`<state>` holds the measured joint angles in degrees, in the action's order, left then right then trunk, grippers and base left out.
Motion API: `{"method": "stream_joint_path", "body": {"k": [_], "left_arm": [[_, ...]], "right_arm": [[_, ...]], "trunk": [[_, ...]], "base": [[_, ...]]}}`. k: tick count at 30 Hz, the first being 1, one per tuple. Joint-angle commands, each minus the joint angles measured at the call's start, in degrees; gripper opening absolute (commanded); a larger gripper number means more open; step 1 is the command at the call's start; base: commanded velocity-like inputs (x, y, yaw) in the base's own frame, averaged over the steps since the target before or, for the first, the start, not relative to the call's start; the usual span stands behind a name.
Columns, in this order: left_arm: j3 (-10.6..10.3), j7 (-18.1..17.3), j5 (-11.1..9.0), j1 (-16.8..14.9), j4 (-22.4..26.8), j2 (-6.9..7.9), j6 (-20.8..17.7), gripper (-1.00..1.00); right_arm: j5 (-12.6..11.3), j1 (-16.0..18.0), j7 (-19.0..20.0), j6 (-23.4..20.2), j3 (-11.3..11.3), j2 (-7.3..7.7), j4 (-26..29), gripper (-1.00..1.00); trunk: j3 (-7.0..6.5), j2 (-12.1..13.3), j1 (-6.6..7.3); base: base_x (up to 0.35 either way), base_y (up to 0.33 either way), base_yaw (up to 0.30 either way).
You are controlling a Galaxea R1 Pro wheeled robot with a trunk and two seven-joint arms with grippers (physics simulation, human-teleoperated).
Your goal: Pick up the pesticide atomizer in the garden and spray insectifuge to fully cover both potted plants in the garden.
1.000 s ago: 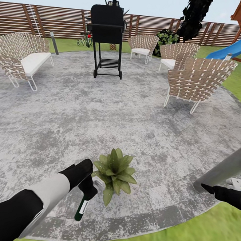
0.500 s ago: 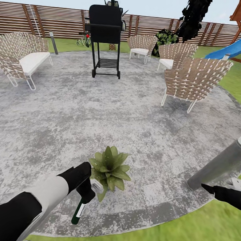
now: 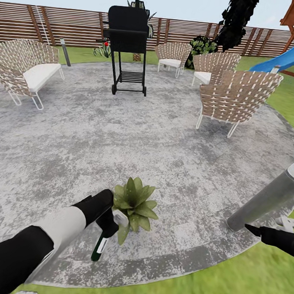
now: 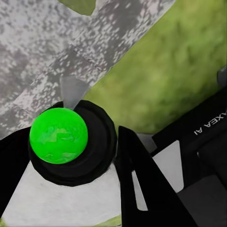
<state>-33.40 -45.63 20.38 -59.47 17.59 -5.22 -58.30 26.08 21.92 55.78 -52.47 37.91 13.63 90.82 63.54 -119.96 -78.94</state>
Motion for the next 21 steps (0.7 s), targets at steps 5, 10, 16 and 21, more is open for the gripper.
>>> {"method": "stream_joint_path", "body": {"k": [5, 10, 16, 21], "left_arm": [[-0.2, -0.6, 0.6, -0.8, 0.1, -0.26, -0.1, -1.0], [-0.2, -0.6, 0.6, -1.9, 0.2, -0.73, -0.1, -1.0], [-0.2, -0.6, 0.5, -3.8, 0.2, -2.13, -0.2, -1.0], [-0.3, -0.6, 0.5, -4.9, 0.0, -2.85, -0.3, -1.0]], "right_arm": [[0.5, 0.1, 0.6, -0.2, -0.2, -0.01, 0.1, 1.0], [0.7, 0.1, 0.6, -0.1, -2.0, -0.1, 0.0, 1.0], [0.7, 0.1, 0.6, -0.2, -6.2, -0.28, 0.1, 1.0], [0.5, 0.1, 0.6, -0.2, -6.5, -0.2, 0.0, 1.0]], "trunk": [[0.05, 0.0, 0.01], [0.05, 0.0, 0.01], [0.05, 0.0, 0.01], [0.05, 0.0, 0.01]], "base": [[0.0, 0.0, 0.0], [0.0, 0.0, 0.0], [0.0, 0.0, 0.0], [0.0, 0.0, 0.0]]}}
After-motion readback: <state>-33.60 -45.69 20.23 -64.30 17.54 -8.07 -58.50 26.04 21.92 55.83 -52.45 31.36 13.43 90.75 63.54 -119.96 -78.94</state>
